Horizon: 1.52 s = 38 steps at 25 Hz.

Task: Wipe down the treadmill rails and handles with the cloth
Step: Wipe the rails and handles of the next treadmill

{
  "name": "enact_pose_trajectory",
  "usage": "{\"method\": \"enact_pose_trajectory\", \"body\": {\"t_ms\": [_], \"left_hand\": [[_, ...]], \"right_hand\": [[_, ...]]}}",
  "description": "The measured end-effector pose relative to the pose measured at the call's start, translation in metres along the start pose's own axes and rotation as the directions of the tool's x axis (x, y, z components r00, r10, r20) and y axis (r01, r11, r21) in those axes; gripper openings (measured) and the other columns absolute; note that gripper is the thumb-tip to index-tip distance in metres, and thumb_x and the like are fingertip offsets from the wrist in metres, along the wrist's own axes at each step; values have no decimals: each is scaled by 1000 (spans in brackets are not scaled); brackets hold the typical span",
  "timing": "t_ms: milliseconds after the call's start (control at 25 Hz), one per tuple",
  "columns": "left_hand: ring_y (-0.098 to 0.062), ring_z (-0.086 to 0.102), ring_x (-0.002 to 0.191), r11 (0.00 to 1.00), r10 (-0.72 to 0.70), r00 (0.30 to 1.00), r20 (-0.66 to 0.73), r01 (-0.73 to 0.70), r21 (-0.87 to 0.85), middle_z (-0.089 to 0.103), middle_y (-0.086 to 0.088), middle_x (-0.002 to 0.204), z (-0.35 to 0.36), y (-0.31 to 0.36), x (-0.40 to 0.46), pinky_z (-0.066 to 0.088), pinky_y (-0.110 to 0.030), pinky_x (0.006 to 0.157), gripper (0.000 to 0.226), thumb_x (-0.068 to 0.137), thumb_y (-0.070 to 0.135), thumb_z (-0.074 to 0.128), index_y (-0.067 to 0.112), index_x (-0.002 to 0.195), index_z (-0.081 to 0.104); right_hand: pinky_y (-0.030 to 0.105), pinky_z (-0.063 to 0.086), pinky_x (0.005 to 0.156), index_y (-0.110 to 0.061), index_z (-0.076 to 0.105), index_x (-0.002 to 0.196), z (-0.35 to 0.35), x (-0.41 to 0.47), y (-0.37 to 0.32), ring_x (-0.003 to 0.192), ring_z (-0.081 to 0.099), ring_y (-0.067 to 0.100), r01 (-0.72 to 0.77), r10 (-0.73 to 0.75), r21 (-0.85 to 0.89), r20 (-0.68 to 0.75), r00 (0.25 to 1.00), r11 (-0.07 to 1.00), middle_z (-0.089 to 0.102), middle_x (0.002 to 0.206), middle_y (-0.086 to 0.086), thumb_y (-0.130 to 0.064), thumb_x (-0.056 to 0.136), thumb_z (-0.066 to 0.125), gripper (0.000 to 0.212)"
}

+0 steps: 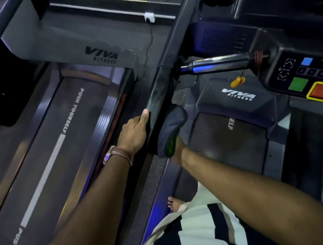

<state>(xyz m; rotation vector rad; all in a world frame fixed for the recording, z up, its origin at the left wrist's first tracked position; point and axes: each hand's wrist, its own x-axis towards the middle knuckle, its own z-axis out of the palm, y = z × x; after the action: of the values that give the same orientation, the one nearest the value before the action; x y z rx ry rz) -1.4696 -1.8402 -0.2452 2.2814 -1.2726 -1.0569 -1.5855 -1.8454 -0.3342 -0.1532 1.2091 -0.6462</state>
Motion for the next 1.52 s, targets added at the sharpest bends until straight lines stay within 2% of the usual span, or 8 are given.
{"method": "enact_pose_trajectory", "body": {"t_ms": [160, 400, 600, 760, 960, 1120, 1320, 1520], "left_hand": [[-14, 48, 90, 1000, 7, 1000, -31, -8, -16, 55, 4, 95, 4, -3, 2, 36, -31, 79, 67, 95, 66, 28, 14, 110, 67], [-1, 40, 66, 999, 24, 999, -39, -22, 41, 43, 16, 72, 4, -6, 5, 39, -29, 69, 49, 92, 71, 23, 28, 77, 42], [-25, 59, 76, 999, 42, 996, -73, -39, 35, 64, -8, 79, 3, -6, 8, 47, -40, 75, 67, 93, 68, 28, 9, 76, 56], [-39, 59, 107, 995, 25, 999, -41, -20, 100, 63, -20, 117, 6, -21, 15, 49, -41, 88, 56, 78, 43, 37, 6, 114, 60], [-42, 58, 102, 991, 24, 998, -52, -17, 136, 62, -25, 108, 4, -22, 10, 46, -41, 78, 49, 73, 38, 57, -2, 100, 57], [-42, 57, 98, 997, -73, 980, -187, 77, 11, 64, -25, 109, 4, -15, 5, 37, -35, 71, 49, 81, 44, 27, 6, 84, 58], [-45, 61, 91, 947, -20, 936, -352, 130, 292, 66, -25, 100, 5, 1, -17, 41, -38, 67, 43, 94, 37, 36, 6, 88, 65], [-42, 61, 80, 939, -11, 915, -404, 148, 310, 66, -21, 89, 3, 6, -19, 40, -36, 61, 39, 91, 35, 39, 7, 83, 65]], "right_hand": [[27, 54, 90, -15, 66, 115, 22, 20, -33, 95, 62, 18, 105, -119, 183, 64, 991, 977, 70, 114, 2, -44, 104, 37, 43], [31, 44, 96, -18, 57, 108, 13, 31, -40, 105, 55, 19, 170, -171, 66, 8, 985, 983, 57, 94, 2, -35, 100, 51, 20], [52, 45, 106, -6, 54, 133, 29, -3, -10, 121, 58, 34, 382, -385, -109, -6, 923, 918, 63, 124, 15, -49, 79, 62, 69], [37, 3, 124, -6, 16, 156, 63, -20, -55, 150, 13, 32, 572, -752, -749, 153, 641, 334, 8, 163, 22, -47, 86, 66, 95], [37, -1, 124, -1, 12, 156, 54, -45, -36, 152, -4, 32, 592, -755, -776, 251, 606, 218, -7, 165, 16, -14, 90, 61, 83], [53, 7, 122, 0, 43, 144, 68, -17, -93, 151, 6, 37, 380, -680, -850, 522, 515, -365, 23, 162, 14, -36, 80, 58, 74], [47, 13, 121, -1, 59, 129, 53, -22, -112, 144, 32, 29, 372, -387, -582, 787, 480, -723, 57, 137, 10, -51, 82, 48, 70], [48, 28, 111, -20, 62, 129, 143, -16, -143, 130, 49, 27, 158, -131, -484, 511, 850, -861, 60, 136, 6, -62, 88, 37, 64]]}}
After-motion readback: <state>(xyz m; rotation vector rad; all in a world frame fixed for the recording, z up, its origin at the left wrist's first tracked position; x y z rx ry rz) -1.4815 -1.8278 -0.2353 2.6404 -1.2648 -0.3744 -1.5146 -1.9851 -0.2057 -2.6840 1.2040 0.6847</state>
